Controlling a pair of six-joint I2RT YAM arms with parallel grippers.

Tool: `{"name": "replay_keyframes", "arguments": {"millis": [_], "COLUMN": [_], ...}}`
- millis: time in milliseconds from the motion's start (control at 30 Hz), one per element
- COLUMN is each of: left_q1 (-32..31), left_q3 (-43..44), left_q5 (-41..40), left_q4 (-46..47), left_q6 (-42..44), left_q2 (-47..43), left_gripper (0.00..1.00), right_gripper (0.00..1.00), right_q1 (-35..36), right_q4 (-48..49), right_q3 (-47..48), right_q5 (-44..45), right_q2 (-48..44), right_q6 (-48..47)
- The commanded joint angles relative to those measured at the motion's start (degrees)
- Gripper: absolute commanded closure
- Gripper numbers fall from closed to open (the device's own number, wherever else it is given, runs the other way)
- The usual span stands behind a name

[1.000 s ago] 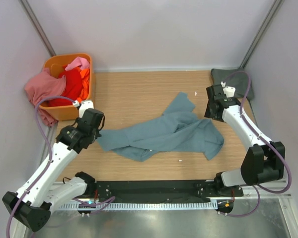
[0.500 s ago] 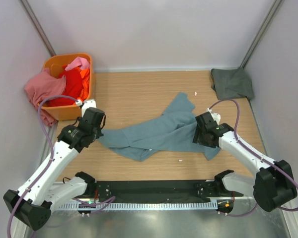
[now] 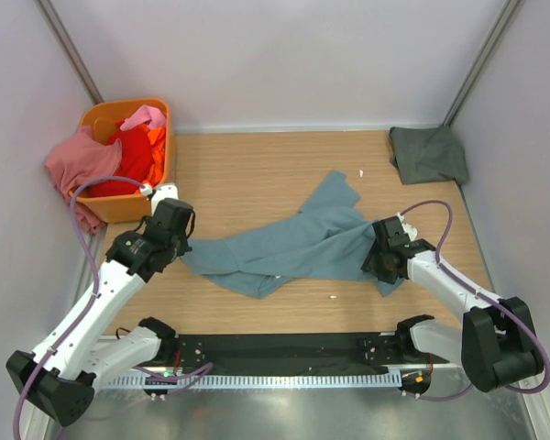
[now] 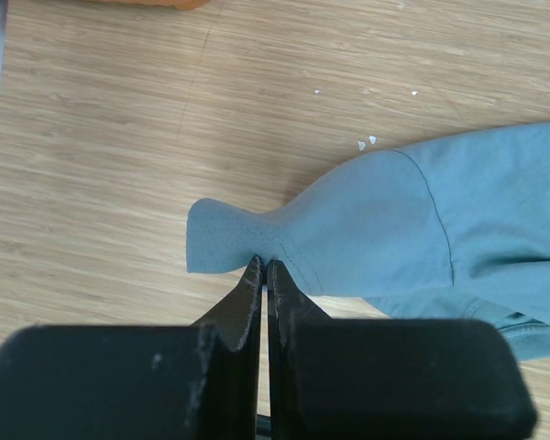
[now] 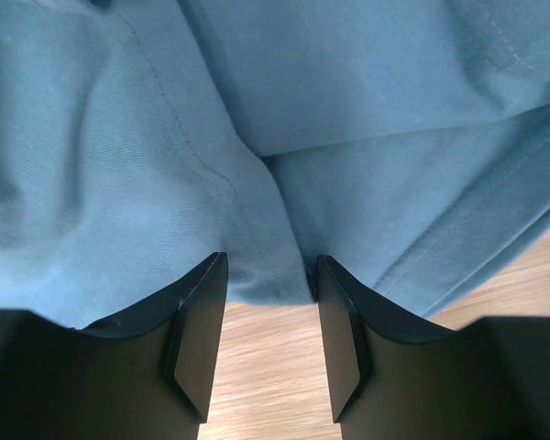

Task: Fold and stack the t-shirts
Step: Flatten the tshirt out

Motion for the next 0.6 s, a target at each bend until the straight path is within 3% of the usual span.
{"name": "replay_keyframes", "arguments": {"millis": [0, 133, 200, 233, 300, 500, 567], "left_q1": [0.26, 0.26, 0.26, 0.26, 0.26, 0.26, 0.26], "left_q3": [0.15, 0.15, 0.15, 0.24, 0.15, 0.15, 0.15], "left_q5": [0.17, 0.17, 0.17, 0.25, 0.25, 0.43, 1.30], "left_q4": [1.86, 1.86, 1.86, 1.94, 1.86, 2.12, 2.30], "left_q6": [1.19, 1.19, 1.19, 1.19, 1.28, 1.28, 1.36], "left_q2": [-0.87, -0.69, -0.69, -0.52, -0.34, 0.18, 0.36], "left_gripper": [1.00, 1.00, 1.00, 1.00, 1.00, 1.00, 1.00], "right_gripper": [0.51, 0.58, 0.73, 0.87, 0.99, 0.99, 0.99], "right_q1": [-0.21, -0.22, -0.22, -0.21, -0.21, 0.14, 0.05], "right_q4": [2.93, 2.93, 3.11, 2.85, 2.93, -3.47, -8.47], "right_q3": [-0.15, -1.12, -1.30, -1.30, -1.30, 4.31, 10.10], "right_q5": [-1.50, -2.55, -2.73, -2.82, -3.69, -5.54, -5.20], "right_q2": [-1.11, -2.17, -2.96, -3.14, -3.49, -6.73, -7.97], "right_q6": [1.88, 2.05, 2.05, 1.88, 1.70, 0.74, 0.12]}}
